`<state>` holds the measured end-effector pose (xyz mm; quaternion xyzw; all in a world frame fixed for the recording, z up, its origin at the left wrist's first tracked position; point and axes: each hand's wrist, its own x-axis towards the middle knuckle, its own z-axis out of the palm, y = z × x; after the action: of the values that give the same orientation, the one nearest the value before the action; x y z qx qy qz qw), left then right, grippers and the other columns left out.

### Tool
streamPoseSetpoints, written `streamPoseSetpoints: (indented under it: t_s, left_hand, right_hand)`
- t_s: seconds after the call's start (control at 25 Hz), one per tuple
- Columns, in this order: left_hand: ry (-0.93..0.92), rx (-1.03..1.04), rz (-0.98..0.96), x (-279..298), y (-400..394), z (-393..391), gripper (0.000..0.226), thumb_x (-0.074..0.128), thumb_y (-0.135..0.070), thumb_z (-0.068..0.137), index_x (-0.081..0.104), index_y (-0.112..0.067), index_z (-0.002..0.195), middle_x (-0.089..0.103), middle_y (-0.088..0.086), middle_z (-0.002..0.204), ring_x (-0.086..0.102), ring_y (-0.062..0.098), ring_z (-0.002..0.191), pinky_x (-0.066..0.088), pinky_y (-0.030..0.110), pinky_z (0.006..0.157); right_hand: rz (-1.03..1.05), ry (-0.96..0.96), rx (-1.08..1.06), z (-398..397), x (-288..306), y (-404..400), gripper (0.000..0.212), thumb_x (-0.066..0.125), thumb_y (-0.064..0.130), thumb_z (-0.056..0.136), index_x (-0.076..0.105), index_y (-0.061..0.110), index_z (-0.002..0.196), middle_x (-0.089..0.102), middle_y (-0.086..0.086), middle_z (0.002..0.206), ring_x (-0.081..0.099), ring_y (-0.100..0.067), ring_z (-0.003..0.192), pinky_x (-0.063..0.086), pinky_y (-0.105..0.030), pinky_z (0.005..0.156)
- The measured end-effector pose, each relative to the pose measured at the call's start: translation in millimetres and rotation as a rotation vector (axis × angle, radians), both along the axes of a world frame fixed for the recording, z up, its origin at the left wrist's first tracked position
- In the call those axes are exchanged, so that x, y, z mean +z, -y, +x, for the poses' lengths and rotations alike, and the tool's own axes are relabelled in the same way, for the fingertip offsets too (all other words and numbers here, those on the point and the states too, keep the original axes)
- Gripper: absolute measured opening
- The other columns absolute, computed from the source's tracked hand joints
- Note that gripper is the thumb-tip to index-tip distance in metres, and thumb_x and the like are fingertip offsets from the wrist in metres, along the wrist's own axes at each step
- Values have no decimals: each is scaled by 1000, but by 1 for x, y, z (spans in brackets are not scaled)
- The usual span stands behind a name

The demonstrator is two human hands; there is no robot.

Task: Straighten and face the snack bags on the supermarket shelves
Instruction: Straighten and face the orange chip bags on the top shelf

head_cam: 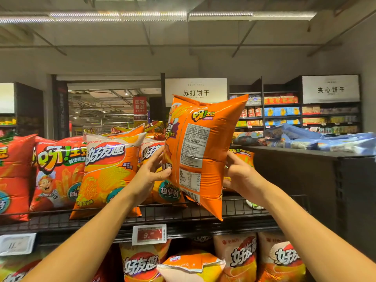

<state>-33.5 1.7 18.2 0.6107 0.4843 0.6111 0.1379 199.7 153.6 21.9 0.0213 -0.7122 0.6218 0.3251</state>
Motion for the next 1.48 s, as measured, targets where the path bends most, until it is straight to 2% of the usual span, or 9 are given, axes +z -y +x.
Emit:
streamPoseSetpoints:
  t_s: [0.16,0.32,0.52,0.76,0.88,1.04,1.28,1.4,1.48]
  left_hand:
    - [-3,94,80,5,3,16,85,89,-66,41,57,-56,120,65,-24,121,61,4,116,55,20,80]
    - [-189,285,144,-2,-4,44,100,83,-65,51,43,-39,139,48,-7,137,47,1,127,44,17,97]
    - [-255,317,119,-2,-6,58,93,81,-55,64,32,-42,142,33,-24,127,33,-29,113,34,-3,84]
    - [-135,243,97,-3,-6,53,99,77,-61,56,34,-40,142,41,-2,142,44,15,132,45,35,105]
    - [5,93,86,-3,-2,45,95,84,-67,49,43,-49,133,51,-9,137,54,15,127,53,34,94]
    - [112,-37,36,-4,-6,41,100,82,-66,57,42,-34,143,57,-3,140,56,16,127,49,38,99]
    - [17,213,38,12,-7,55,58,59,-31,95,34,-29,147,49,-11,130,51,4,117,43,13,79]
    - [42,184,96,19,-7,72,36,63,-35,89,49,-39,122,53,-24,115,57,-14,99,47,9,70]
    - [39,116,95,20,-10,86,51,74,-47,77,50,-39,122,58,-19,119,58,-7,108,49,14,78]
  right_hand:
    - [-167,-1,-125,-2,-3,0,34,37,9,94,52,7,125,59,-18,112,56,-33,109,50,-49,95]
    - [-325,-75,-234,-3,-8,-1,47,26,28,107,59,4,130,66,-22,127,59,-39,122,41,-59,109]
    - [-401,-130,-261,1,-8,0,47,25,33,107,64,11,121,68,-19,126,62,-37,119,43,-59,106]
    - [-448,-152,-161,5,-6,-3,41,31,26,104,60,5,124,62,-24,132,51,-45,131,39,-61,110]
    - [-388,-187,-87,10,-4,-3,55,47,26,94,45,7,145,48,-24,148,38,-45,141,28,-62,117]
    - [-250,-70,13,12,0,5,62,44,45,90,48,19,146,57,-16,142,53,-38,133,42,-55,109]
    - [-121,-180,-132,11,3,1,61,52,45,89,46,25,146,56,-10,145,50,-36,135,40,-60,110]
    - [46,-159,-307,7,4,5,66,58,50,90,37,35,151,54,2,147,52,-26,134,47,-57,104]
    - [124,-150,-422,0,3,11,81,57,52,85,24,34,157,42,3,157,44,-21,141,42,-53,112]
